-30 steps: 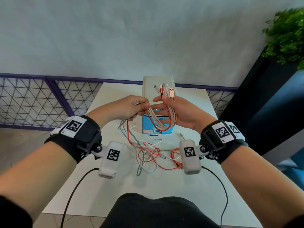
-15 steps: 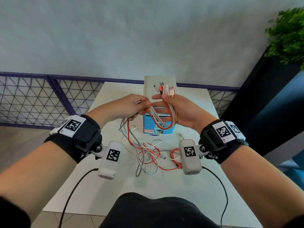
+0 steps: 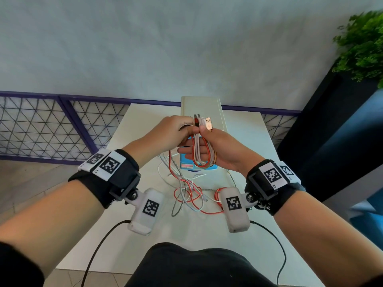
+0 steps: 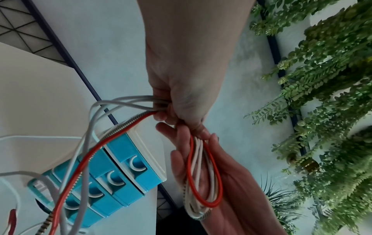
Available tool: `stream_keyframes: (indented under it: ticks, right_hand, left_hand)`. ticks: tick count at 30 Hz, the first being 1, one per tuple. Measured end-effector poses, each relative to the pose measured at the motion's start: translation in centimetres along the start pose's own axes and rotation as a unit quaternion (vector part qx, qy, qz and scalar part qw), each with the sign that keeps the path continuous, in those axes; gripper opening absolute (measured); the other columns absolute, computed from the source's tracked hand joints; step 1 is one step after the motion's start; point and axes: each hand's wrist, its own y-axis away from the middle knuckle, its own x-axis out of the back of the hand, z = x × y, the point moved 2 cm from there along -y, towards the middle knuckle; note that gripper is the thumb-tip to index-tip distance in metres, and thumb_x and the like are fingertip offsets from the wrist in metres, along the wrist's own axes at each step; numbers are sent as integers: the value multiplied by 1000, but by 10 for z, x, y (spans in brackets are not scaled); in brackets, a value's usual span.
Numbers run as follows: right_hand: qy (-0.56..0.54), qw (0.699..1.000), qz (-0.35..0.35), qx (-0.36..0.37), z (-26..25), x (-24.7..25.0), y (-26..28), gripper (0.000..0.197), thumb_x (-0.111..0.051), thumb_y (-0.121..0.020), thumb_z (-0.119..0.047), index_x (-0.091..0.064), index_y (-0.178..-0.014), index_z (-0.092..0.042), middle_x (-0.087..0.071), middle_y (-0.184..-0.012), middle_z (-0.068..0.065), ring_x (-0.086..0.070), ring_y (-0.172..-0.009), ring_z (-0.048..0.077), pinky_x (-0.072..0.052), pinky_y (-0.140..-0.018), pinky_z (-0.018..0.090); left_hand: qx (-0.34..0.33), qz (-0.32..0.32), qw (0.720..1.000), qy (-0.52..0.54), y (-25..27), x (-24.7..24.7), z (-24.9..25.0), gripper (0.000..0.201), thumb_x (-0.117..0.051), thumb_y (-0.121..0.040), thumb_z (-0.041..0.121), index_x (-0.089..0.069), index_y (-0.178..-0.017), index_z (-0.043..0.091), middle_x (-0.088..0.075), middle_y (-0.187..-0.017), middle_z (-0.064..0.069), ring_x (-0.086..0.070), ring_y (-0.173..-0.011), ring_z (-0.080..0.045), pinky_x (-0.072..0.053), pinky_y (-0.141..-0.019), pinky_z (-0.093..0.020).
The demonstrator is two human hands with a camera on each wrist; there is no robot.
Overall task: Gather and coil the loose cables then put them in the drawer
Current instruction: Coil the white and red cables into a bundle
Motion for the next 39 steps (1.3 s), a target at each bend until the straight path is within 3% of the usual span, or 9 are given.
stream_keyframes:
  ticks: [2,5,11,17,22,26,31,35,39]
  right_hand:
    - [-5,1000,-13,-3,0,0,0,24,-37,-103,-20,-54,-114,-8,-66,-109,17,-72,-91,25,-56,-88,37]
    - [14,999,-31,-17,1,2,-1,20,-41,-99,-1,-55,-112,-6,-67,-108,17,-73,-90,22,-55,-89,36]
    - [160,985,29,-62,3,2,-10,19,-41,-99,1,-55,-110,5,-65,-86,13,-65,-61,11,-53,-63,25]
    - [242,964,106,-41,-4,4,-15,20,-41,-97,-2,-55,-85,-8,-53,-67,5,-51,-55,15,-52,-56,26]
    - [129,973,193,-10,-12,18,-23,24,-35,-98,-2,-54,-84,-10,-47,-62,0,-45,-45,8,-45,-47,23]
    - [98,968,231,29,-14,17,-25,25,-34,-95,0,-53,-84,-10,-46,-61,-1,-43,-46,9,-44,-47,24]
    - [68,961,256,79,-20,17,-23,26,-31,-96,0,-53,-85,-10,-45,-64,-1,-41,-50,8,-44,-45,21]
    - [29,961,253,111,-18,11,-25,24,-32,-96,-1,-52,-87,-10,-45,-66,-1,-40,-51,9,-44,-48,21]
    - [5,958,250,141,-19,8,-24,21,-34,-99,-4,-52,-91,-9,-45,-65,-1,-40,-49,9,-44,-48,21]
  left_hand:
    - [-12,3,1000,-9,1,1,0,20,-54,-92,19,-60,-79,33,-54,-57,14,-51,-52,0,-35,-51,-8]
    - [-11,4,1000,-11,0,-1,-3,8,-57,-90,24,-65,-90,24,-63,-70,12,-57,-65,-5,-36,-55,-9]
    - [64,-9,997,30,-2,-7,-16,44,-67,-82,38,-31,-97,16,-62,-68,-9,-46,-48,-19,-41,-43,-31]
    - [166,-73,973,145,1,-9,-29,38,-60,-87,41,-45,-98,7,-51,-54,-4,-47,-42,-18,-44,-49,-30]
    - [112,-116,975,153,26,-21,-56,22,-56,-93,26,-51,-72,30,-51,-42,8,-50,-46,-11,-47,-53,-23]
    - [111,-142,977,115,38,-39,-81,17,-54,-94,21,-49,-77,22,-58,-55,8,-56,-58,-7,-49,-67,-25]
    - [157,-173,972,3,54,-49,-112,19,-52,-82,50,-53,-75,32,-62,-69,12,-58,-73,-7,-41,-92,-40]
    - [169,-164,967,-91,57,-52,-113,14,-50,-90,41,-53,-81,30,-59,-70,14,-51,-74,1,-29,-93,-36]
    - [189,-177,962,-87,56,-51,-119,16,-55,-85,45,-57,-87,29,-60,-78,13,-55,-84,-12,-33,-93,-37]
